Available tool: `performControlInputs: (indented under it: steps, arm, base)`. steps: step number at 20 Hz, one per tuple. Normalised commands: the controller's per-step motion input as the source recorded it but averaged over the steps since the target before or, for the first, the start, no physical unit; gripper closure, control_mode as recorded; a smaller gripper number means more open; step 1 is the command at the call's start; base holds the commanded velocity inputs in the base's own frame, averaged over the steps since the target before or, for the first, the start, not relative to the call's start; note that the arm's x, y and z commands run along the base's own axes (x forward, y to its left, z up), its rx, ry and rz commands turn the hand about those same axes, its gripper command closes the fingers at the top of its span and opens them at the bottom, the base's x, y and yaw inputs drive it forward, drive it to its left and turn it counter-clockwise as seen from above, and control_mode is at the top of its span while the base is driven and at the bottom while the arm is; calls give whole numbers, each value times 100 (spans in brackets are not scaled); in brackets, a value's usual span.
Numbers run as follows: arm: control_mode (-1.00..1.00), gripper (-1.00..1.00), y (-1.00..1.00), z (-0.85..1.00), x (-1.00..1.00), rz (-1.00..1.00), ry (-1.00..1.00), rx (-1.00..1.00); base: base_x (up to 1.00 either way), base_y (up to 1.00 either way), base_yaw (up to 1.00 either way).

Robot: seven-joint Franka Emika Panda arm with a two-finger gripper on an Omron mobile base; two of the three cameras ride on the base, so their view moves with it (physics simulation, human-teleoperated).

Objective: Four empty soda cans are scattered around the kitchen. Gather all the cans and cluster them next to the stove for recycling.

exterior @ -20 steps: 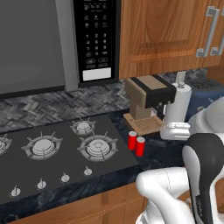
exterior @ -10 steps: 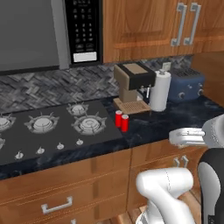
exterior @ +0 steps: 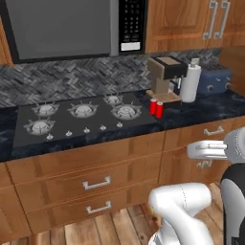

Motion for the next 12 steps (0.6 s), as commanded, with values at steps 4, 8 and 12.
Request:
performControlInputs:
  steps: [4, 8, 12]
  arm:
    - [100, -100, 0, 0, 0, 0, 0, 0]
    - [100, -100, 0, 0, 0, 0, 0, 0]
    - [100, -100, 0, 0, 0, 0, 0, 0]
  base:
    - [-60, 99, 2]
    - [-50, 100, 1]
    - [-41, 60, 27]
